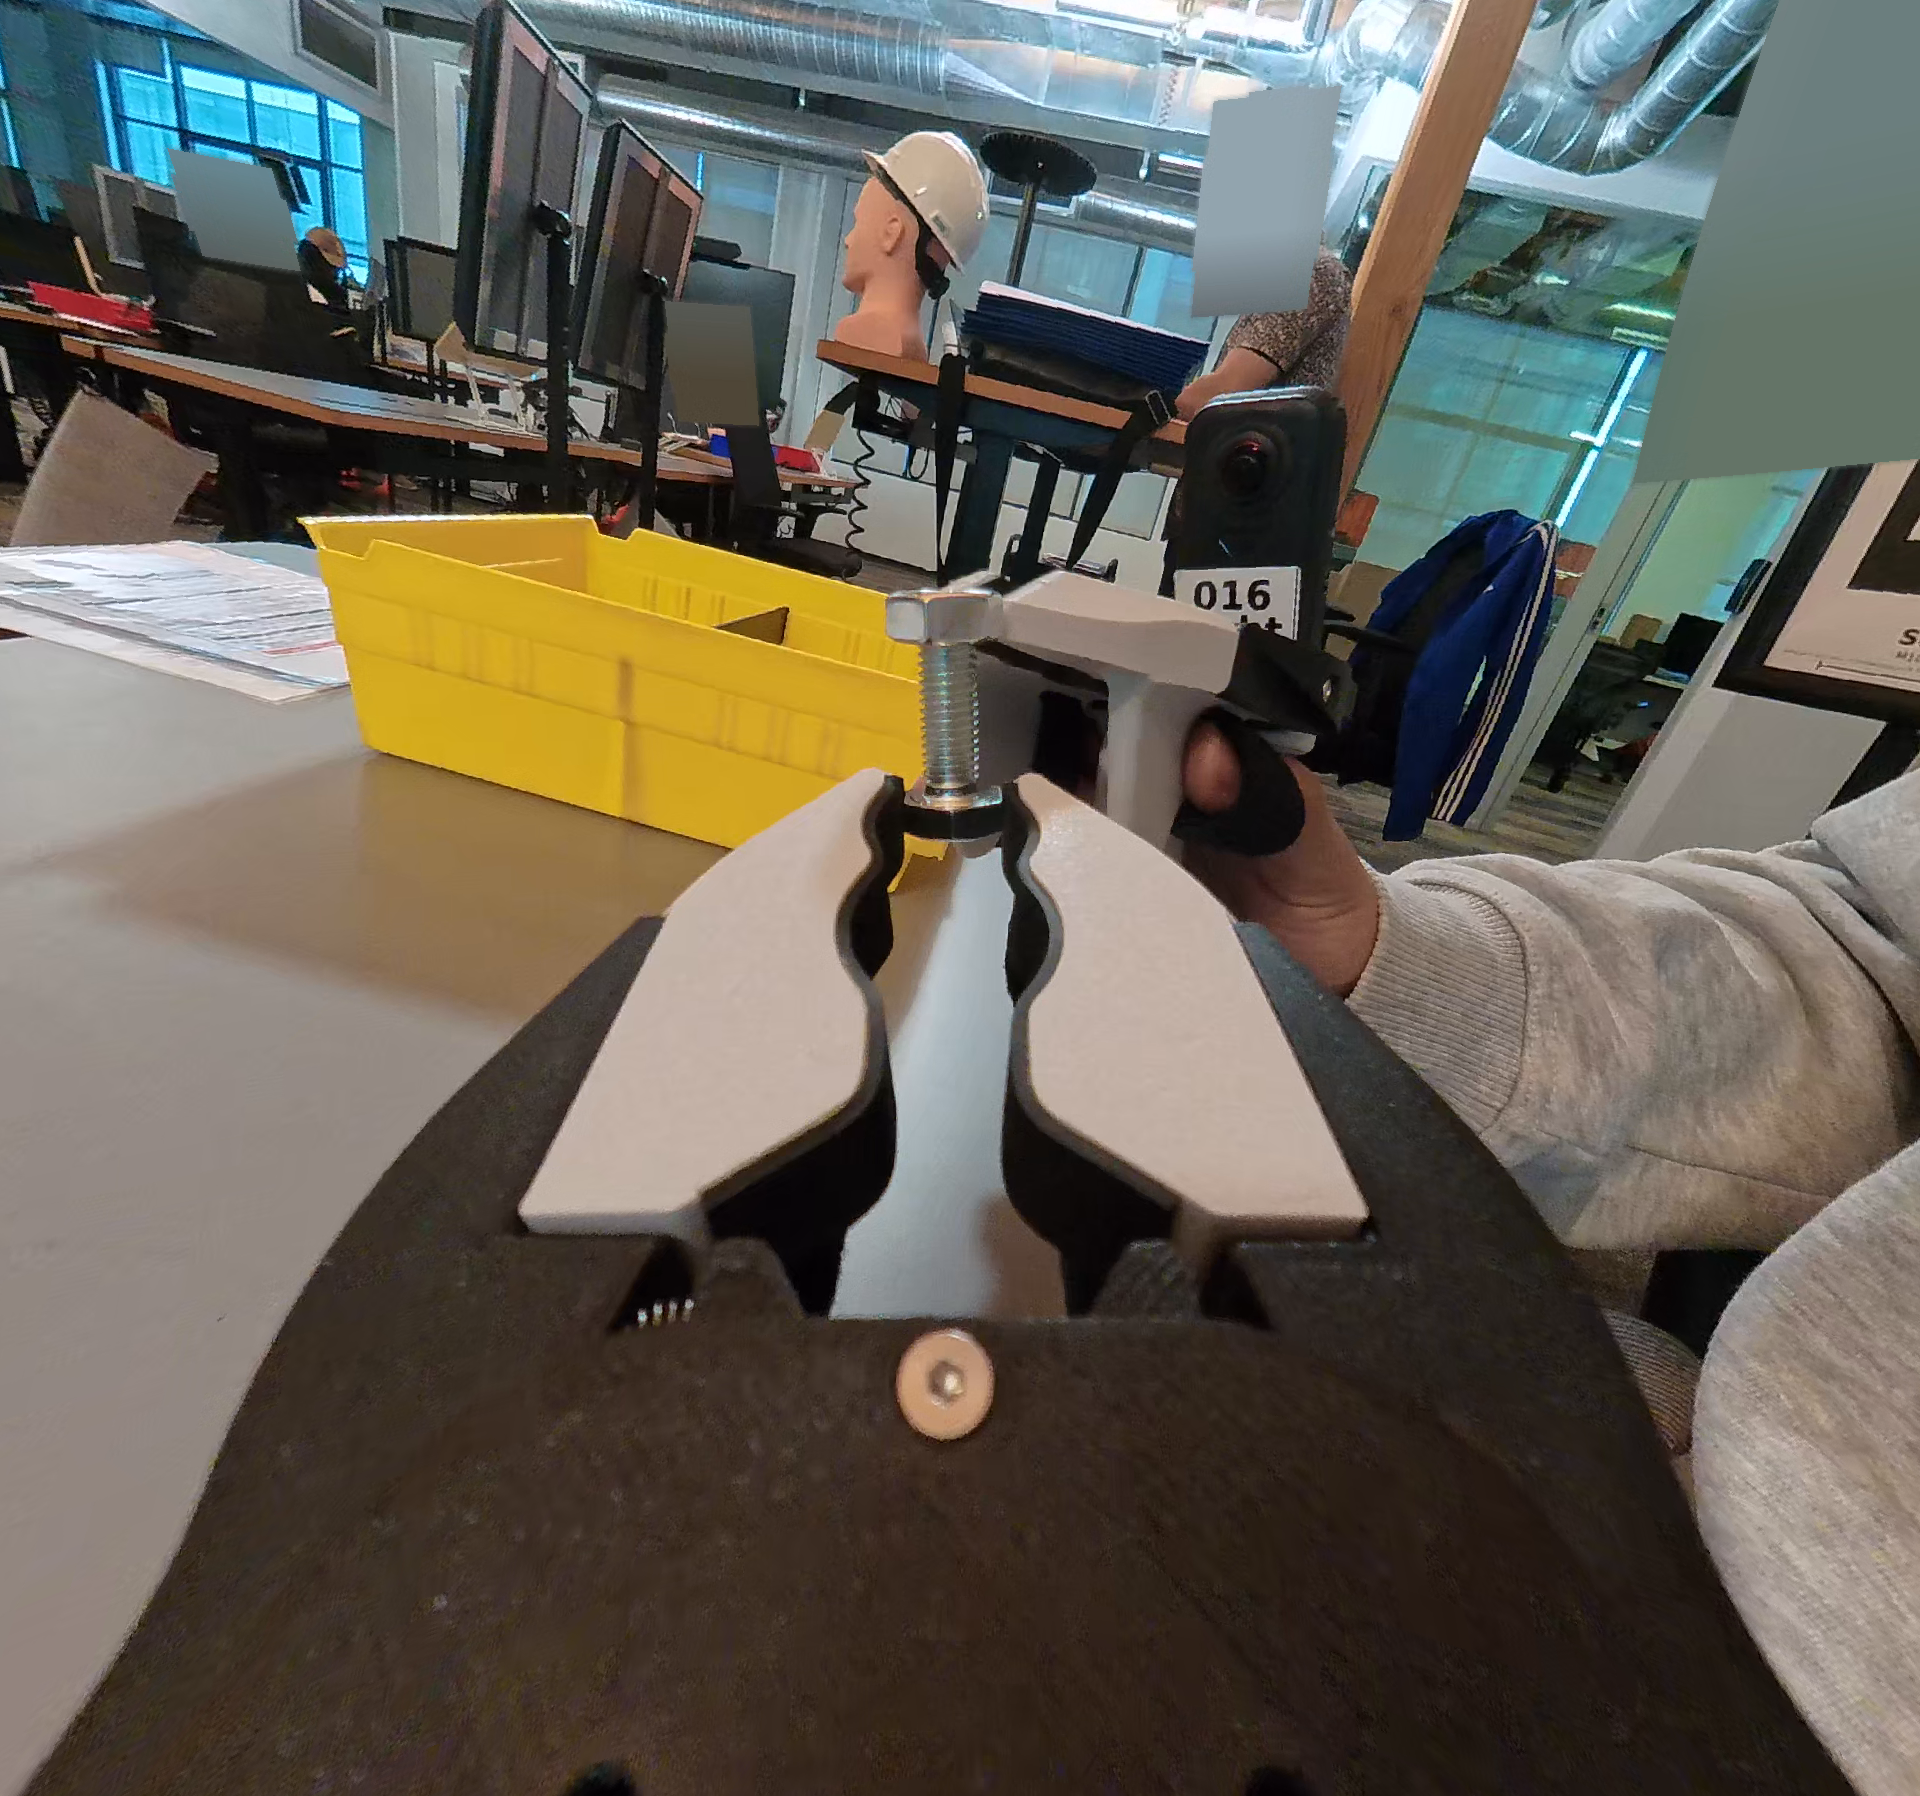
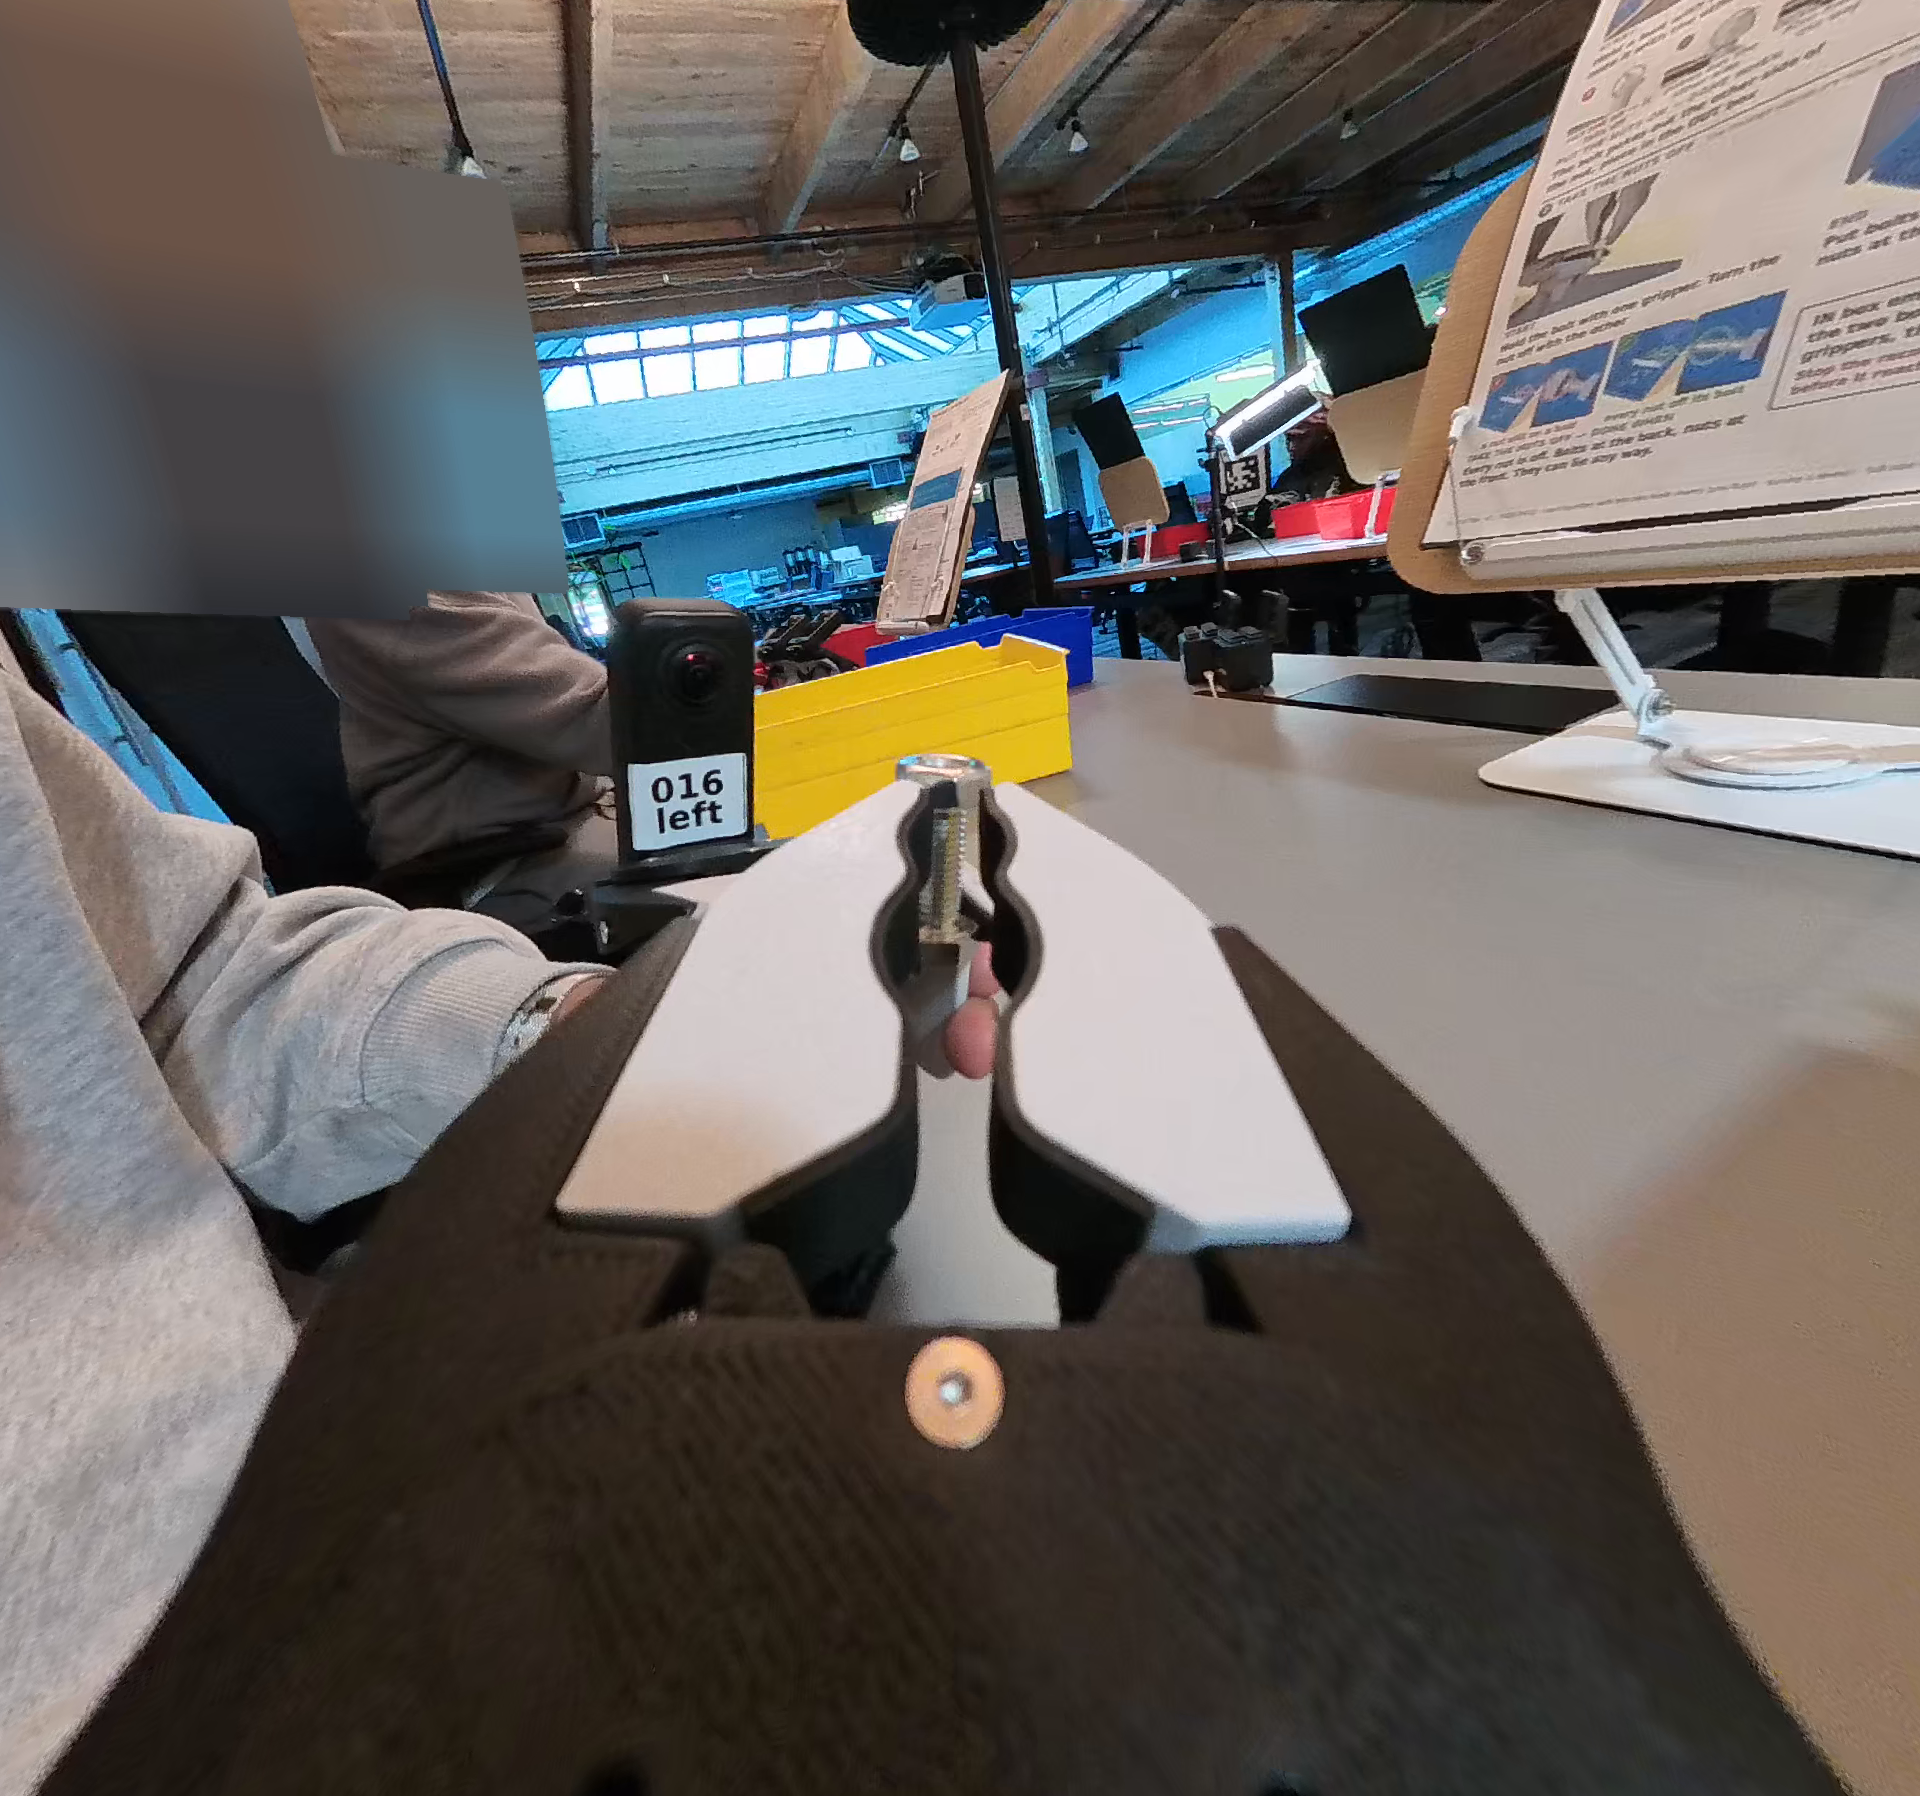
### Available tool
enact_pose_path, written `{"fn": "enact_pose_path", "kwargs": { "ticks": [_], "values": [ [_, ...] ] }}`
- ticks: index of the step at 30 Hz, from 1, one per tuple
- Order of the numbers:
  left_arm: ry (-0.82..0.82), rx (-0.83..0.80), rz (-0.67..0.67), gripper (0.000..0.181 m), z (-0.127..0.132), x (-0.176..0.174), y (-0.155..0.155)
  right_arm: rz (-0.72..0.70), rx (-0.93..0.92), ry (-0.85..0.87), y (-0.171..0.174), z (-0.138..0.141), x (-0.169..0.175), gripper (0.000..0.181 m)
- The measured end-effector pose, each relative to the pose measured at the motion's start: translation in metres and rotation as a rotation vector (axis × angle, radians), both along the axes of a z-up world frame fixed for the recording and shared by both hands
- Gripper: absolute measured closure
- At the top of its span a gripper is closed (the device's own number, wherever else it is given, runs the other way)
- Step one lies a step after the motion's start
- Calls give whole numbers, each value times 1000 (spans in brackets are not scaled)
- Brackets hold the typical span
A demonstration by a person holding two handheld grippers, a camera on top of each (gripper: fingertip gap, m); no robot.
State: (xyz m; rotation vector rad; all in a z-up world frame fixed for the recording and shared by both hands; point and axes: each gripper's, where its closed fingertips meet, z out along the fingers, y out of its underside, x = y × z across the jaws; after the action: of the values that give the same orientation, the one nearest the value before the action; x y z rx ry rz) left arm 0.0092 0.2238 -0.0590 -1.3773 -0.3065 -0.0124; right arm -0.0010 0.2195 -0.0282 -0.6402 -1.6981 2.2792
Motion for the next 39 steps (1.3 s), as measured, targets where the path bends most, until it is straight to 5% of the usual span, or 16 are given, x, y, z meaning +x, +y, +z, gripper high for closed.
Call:
{"fn": "enact_pose_path", "kwargs": {
  "ticks": [24, 39],
  "values": [
    [-20, -35, 63, 163, -7, -10, -2, -151, 125, 54, -7, -5, -3, 174],
    [40, -84, 55, 163, -11, -3, 4, -144, 123, 41, -11, -8, -5, 159]
  ]
}}
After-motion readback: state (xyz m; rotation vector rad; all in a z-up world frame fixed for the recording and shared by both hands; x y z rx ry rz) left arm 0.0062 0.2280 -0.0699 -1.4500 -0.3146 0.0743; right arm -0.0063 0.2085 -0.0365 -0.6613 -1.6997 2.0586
